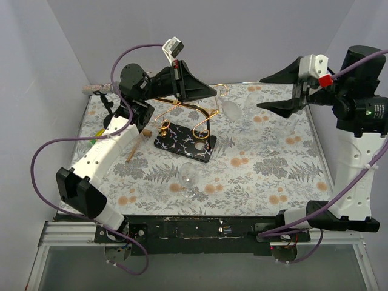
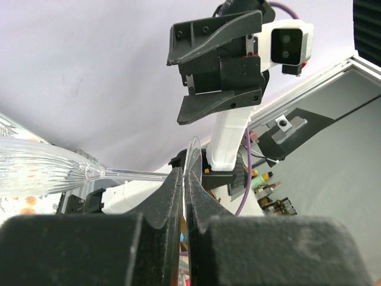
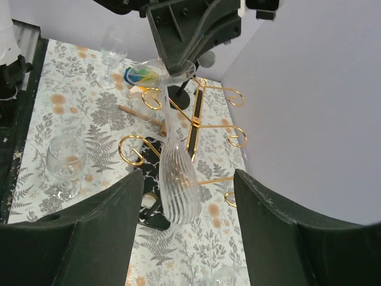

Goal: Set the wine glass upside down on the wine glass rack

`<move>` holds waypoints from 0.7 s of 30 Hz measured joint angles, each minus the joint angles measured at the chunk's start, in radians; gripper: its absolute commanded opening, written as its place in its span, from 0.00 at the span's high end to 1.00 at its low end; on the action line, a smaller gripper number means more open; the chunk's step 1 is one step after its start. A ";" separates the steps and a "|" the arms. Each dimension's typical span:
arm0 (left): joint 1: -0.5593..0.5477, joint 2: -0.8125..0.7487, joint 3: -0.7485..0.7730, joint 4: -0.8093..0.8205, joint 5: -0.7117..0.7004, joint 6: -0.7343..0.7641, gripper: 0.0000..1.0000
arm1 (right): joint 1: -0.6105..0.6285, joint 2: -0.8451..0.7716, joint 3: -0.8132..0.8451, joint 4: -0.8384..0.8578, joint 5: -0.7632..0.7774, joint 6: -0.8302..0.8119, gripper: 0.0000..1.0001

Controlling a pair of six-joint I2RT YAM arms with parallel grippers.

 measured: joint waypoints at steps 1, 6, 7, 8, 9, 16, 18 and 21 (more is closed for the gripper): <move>0.011 -0.005 0.006 -0.006 0.000 0.000 1.00 | -0.026 0.000 0.016 -0.009 -0.014 0.000 0.30; 0.052 0.002 0.093 -0.031 -0.005 0.000 1.00 | -0.114 -0.004 0.061 -0.040 -0.060 0.003 0.30; 0.060 0.008 0.121 -0.031 -0.005 0.000 1.00 | -0.122 -0.005 0.064 -0.047 -0.065 0.004 0.30; 0.067 0.019 0.158 -0.030 -0.007 0.000 1.00 | -0.128 -0.006 0.064 -0.049 -0.069 0.004 0.30; 0.076 0.030 0.195 -0.027 -0.009 0.000 1.00 | -0.132 -0.007 0.064 -0.051 -0.073 0.005 0.30; 0.196 0.074 0.325 -0.057 -0.066 0.000 1.00 | -0.154 -0.013 0.056 -0.071 -0.088 0.004 0.31; 0.238 0.074 0.325 -0.093 -0.098 0.005 1.00 | -0.158 -0.024 0.031 -0.074 -0.088 0.001 0.31; 0.303 0.076 0.322 -0.142 -0.153 0.014 1.00 | -0.159 -0.036 -0.011 -0.074 -0.092 -0.004 0.31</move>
